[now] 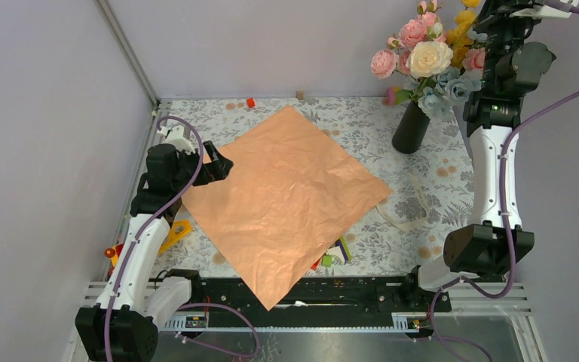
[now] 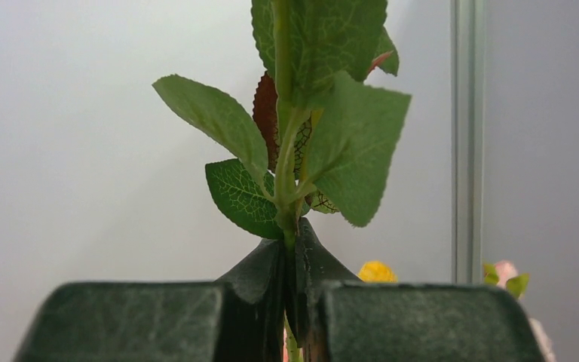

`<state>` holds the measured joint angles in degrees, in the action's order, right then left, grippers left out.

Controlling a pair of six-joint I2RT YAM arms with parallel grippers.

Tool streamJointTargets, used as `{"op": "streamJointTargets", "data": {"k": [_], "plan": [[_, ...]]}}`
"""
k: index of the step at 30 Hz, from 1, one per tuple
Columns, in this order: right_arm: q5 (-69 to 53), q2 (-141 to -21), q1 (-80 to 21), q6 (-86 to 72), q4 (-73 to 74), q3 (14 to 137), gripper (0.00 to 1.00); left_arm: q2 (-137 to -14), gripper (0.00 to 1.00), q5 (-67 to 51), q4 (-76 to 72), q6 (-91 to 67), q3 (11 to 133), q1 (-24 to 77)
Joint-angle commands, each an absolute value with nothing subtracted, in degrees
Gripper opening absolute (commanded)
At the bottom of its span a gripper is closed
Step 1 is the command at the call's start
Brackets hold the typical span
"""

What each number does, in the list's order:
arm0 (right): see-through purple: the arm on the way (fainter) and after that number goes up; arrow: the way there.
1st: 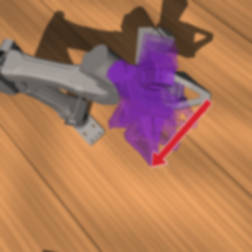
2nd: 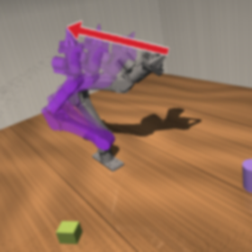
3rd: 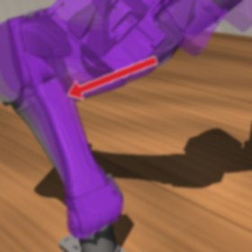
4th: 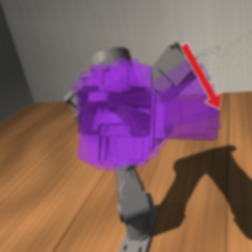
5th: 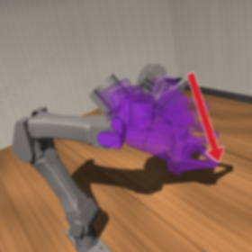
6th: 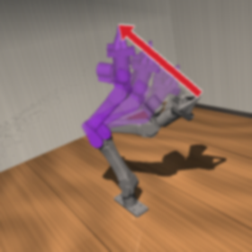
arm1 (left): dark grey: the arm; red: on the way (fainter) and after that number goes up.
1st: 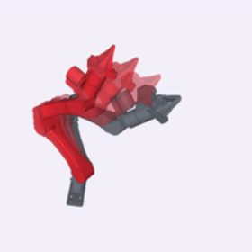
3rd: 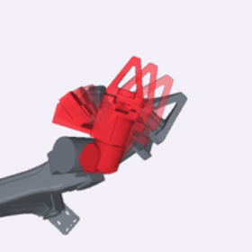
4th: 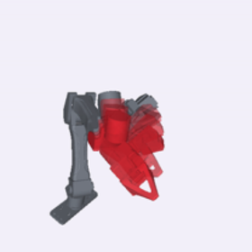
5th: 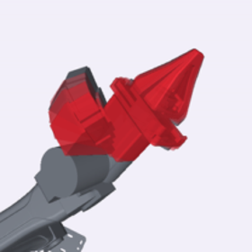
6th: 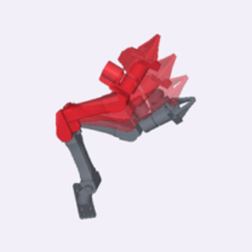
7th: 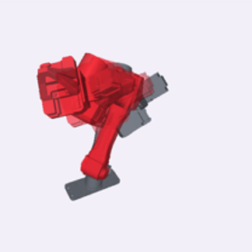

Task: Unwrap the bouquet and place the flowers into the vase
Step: Insert the fake flower into the vase.

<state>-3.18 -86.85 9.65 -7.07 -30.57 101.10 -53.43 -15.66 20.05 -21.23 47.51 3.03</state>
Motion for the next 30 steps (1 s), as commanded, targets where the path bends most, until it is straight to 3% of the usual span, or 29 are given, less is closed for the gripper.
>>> {"op": "streamJointTargets", "data": {"k": [1, 30], "plan": [[-5.5, -88.3, 9.7, -8.0, -28.7, 103.3, 0.0, -53.4, 0.99, -16.2, 17.7, -21.2, 48.1, 2.6], [-5.3, -91.6, 8.3, -4.0, -26.7, 95.3, 0.0, -54.4, 0.99, -16.5, 17.6, -21.3, 48.2, 2.6]]}}
